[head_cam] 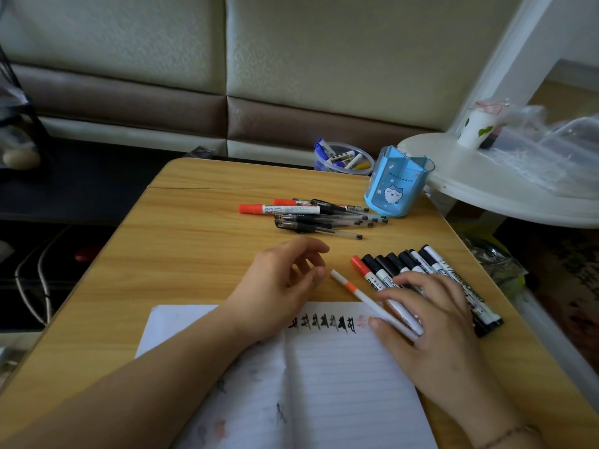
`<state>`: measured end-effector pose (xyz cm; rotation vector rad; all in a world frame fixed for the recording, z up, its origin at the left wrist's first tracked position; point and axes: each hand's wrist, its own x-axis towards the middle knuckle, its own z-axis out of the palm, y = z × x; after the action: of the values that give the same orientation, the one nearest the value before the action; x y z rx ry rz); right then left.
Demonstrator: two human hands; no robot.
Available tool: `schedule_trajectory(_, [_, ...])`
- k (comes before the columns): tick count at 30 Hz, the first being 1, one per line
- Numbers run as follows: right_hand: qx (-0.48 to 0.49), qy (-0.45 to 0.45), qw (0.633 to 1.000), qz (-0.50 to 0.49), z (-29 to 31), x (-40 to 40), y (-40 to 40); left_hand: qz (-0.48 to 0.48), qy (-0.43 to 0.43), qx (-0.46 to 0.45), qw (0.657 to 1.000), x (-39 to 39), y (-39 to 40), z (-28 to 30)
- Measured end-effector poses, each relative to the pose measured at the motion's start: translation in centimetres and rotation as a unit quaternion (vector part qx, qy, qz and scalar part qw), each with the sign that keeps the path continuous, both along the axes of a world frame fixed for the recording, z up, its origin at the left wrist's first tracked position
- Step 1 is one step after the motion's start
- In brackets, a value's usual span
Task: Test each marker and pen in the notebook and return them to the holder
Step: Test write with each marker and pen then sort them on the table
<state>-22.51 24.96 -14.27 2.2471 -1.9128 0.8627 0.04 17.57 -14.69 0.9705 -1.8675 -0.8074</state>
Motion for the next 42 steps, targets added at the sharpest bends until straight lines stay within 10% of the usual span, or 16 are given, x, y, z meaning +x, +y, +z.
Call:
schedule_trajectory(15, [-0.055, 0.107, 0.993, -0.019, 2.8, 3.3, -1.9, 0.129, 0.07, -0.024, 0.989, 0.8, -0.3, 0.4])
schedule_trajectory(22, [0.139, 0.186, 0.97, 0.069, 4.5, 4.8, -7.1, 0.145, 0.083, -0.001, 0.986, 0.4, -1.1, -0.4])
schedule_trajectory(42, [0.057, 0.133, 0.989, -0.026, 4.2, 8.6, -17.2, 0.185, 0.071, 0.02, 0.98, 0.7, -1.1, 0.0])
